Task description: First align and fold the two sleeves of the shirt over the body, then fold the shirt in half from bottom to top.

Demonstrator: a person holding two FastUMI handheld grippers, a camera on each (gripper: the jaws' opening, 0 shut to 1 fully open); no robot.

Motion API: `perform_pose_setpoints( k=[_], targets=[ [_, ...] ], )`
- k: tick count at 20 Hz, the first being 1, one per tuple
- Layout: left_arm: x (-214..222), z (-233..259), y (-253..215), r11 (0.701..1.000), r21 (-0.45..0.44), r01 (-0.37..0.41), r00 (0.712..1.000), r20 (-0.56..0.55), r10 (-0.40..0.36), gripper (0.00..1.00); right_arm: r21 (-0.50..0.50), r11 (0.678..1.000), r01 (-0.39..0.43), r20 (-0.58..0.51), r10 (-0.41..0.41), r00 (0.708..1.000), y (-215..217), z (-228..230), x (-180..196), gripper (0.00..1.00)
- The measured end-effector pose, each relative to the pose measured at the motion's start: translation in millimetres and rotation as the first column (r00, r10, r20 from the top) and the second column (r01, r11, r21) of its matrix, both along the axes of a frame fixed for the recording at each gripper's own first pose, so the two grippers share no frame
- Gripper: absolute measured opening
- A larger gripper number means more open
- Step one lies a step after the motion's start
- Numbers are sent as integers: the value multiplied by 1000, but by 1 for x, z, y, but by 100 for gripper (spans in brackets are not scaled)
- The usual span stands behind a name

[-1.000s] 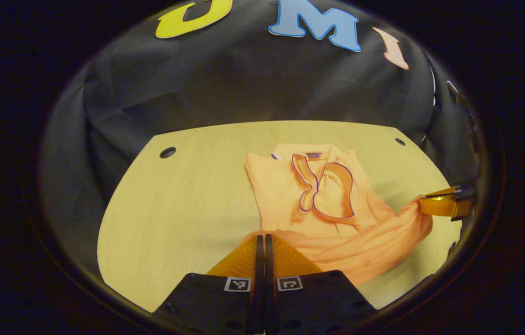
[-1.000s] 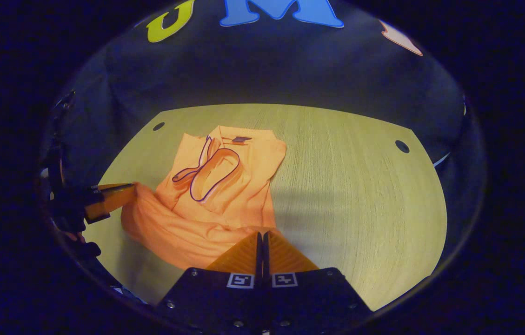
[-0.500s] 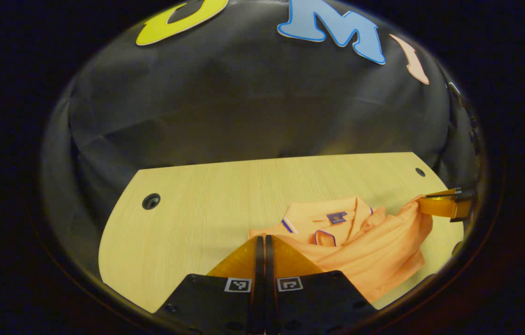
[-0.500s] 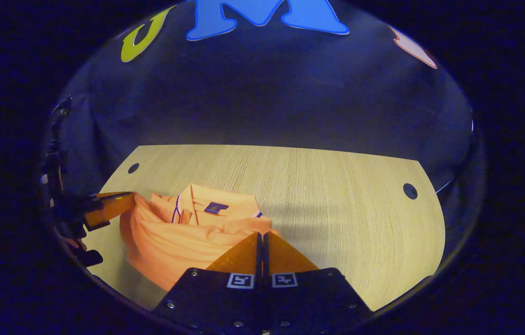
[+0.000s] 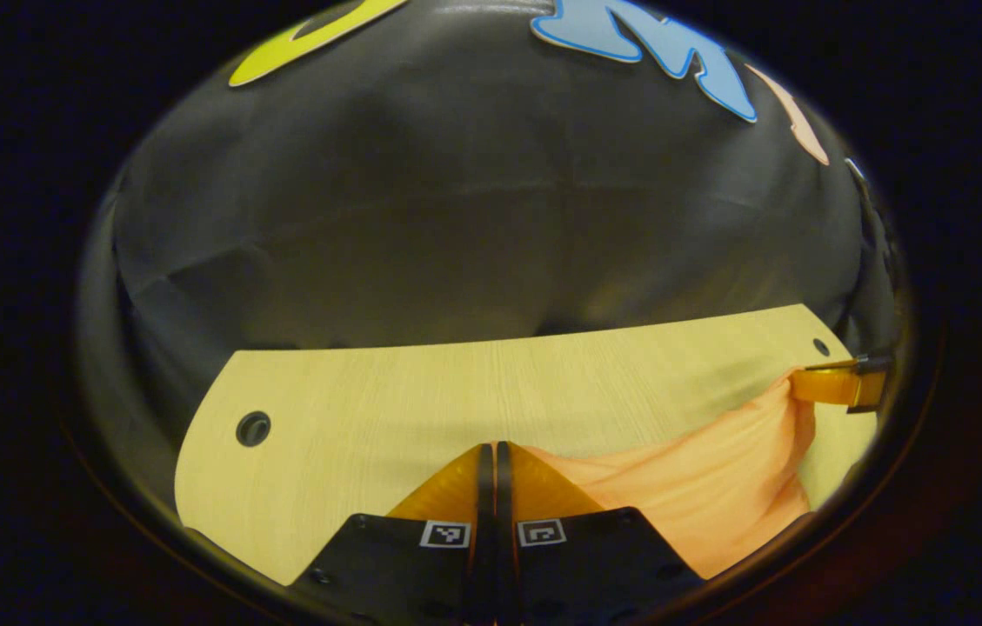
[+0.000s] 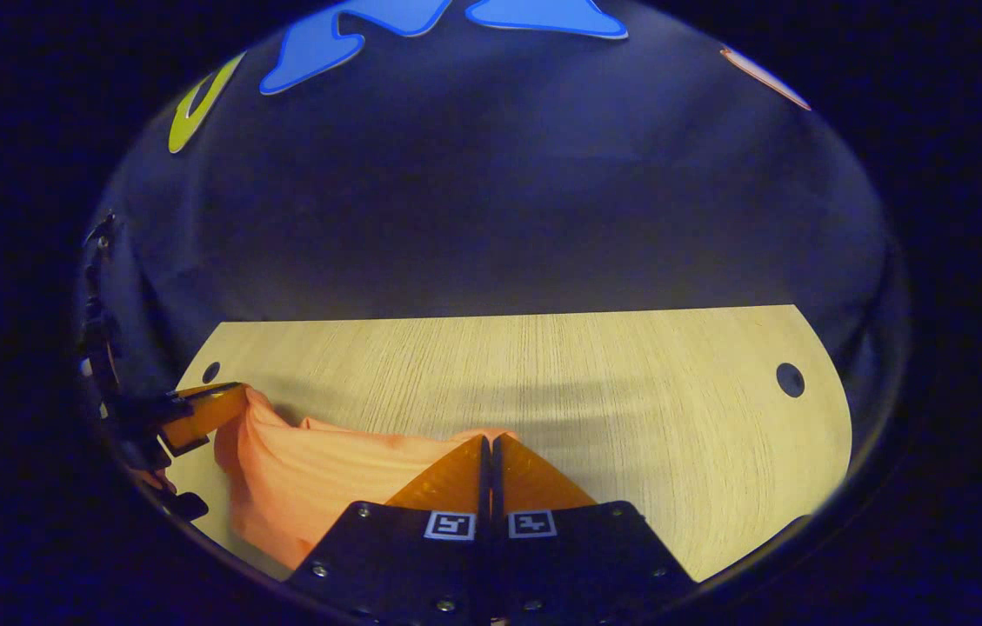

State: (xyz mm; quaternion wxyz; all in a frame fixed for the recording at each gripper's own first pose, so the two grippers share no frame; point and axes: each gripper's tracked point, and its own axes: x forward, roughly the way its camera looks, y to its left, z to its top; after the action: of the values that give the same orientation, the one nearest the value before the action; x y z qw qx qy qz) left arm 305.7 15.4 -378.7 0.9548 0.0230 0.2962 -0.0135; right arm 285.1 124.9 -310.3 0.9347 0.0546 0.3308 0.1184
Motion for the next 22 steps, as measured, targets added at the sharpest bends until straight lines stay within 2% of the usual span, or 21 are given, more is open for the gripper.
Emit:
perform_pose_setpoints(
  k=[2, 4, 6, 7, 9, 11, 12, 13, 14, 15, 16, 17, 18, 19, 20, 21, 22],
  targets=[
    [11, -7, -4, 1000, 17, 13, 1000, 4, -13, 8, 9, 1000, 26, -7, -26, 1000, -3, -3, 10, 0],
    [16, -14, -9, 1000, 21, 16, 1000, -1, -16, 6, 11, 999, 49, -10, -49, 999, -10, 0, 13, 0],
    [18, -18, -12, 1000, 2, 9, 1000, -2, -9, 8, -12, 999, 47, -16, -48, 999, -8, -5, 12, 0],
    [19, -17, -14, 1000, -12, 3, 1000, 2, -3, 5, -27, 999, 43, -17, -43, 999, -7, -7, 11, 0],
    [19, -16, -14, 1000, -16, -3, 1000, 10, 3, 9, -47, 999, 23, 8, -23, 1000, -3, -6, 12, 0],
    [18, -10, -15, 1000, -6, 11, 1000, 20, -11, 24, -36, 999, 10, 27, -9, 1000, -2, -7, 13, 2],
    [18, -7, -19, 1000, -7, 19, 999, 26, -19, 41, -37, 999, 13, 31, -12, 999, -2, -7, 15, 8],
    [18, -1, -23, 1000, -9, 26, 999, 34, -26, 57, -47, 999, 23, 39, -21, 999, -3, -3, 16, 23],
    [19, 3, -25, 1000, -5, 26, 999, 43, -26, 74, -40, 999, 18, 46, -16, 999, 1, -1, 17, 23],
    [21, 7, -27, 1000, -5, 28, 998, 50, -27, 91, -38, 999, 15, 50, -13, 999, 0, 2, 15, 40],
    [20, 10, -29, 1000, -6, 28, 998, 56, -28, 94, -42, 999, 12, 57, -9, 998, -1, 7, 12, 44],
    [19, 13, -30, 1000, -6, 28, 998, 61, -28, 89, -47, 999, 6, 63, -3, 998, -1, 12, 10, 47],
    [17, 19, -32, 1000, -10, 29, 997, 68, -28, 89, -53, 999, 2, 69, 1, 998, -2, 16, 8, 47],
    [16, 27, -34, 999, -13, 30, 996, 79, -29, 94, -55, 998, -3, 80, 7, 997, -2, 23, 6, 47],
    [14, 32, -35, 1000, -10, 29, 996, 87, -28, 89, -57, 998, -4, 86, 9, 996, -3, 25, 4, 48],
    [13, 37, -37, 999, -9, 32, 995, 93, -31, 94, -57, 998, -4, 93, 9, 996, -3, 31, 2, 48],
    [12, 42, -39, 999, -12, 35, 995, 98, -34, 94, -55, 999, -2, 101, 7, 995, -4, 35, 1, 47]
  ],
)
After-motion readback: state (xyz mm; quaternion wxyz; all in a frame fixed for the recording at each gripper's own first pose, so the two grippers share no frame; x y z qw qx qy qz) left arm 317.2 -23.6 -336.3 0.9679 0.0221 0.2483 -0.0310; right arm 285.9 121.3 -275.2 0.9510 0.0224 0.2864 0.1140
